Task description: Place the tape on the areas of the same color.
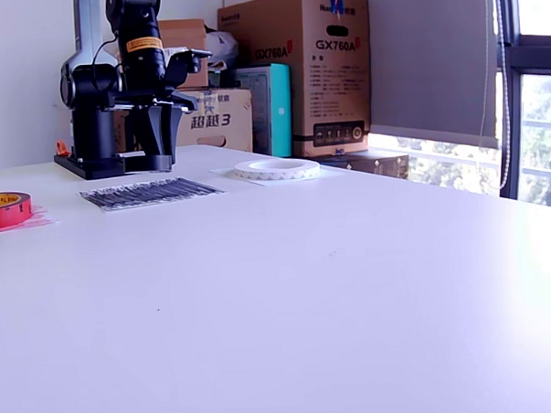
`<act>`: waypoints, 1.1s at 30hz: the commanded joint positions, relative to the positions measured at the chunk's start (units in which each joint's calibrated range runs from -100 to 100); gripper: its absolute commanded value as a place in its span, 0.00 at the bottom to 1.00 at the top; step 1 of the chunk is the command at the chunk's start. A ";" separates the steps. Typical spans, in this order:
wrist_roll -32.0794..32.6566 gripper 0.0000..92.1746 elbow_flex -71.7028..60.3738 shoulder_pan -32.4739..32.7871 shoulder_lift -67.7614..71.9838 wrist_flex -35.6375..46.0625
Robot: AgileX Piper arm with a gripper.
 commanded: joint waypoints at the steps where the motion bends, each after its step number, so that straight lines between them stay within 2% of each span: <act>1: 2.96 0.00 0.49 0.08 0.11 0.35; 7: 6.64 0.00 0.94 0.08 0.11 0.35; 33: 7.29 0.00 -0.60 -2.13 5.07 0.35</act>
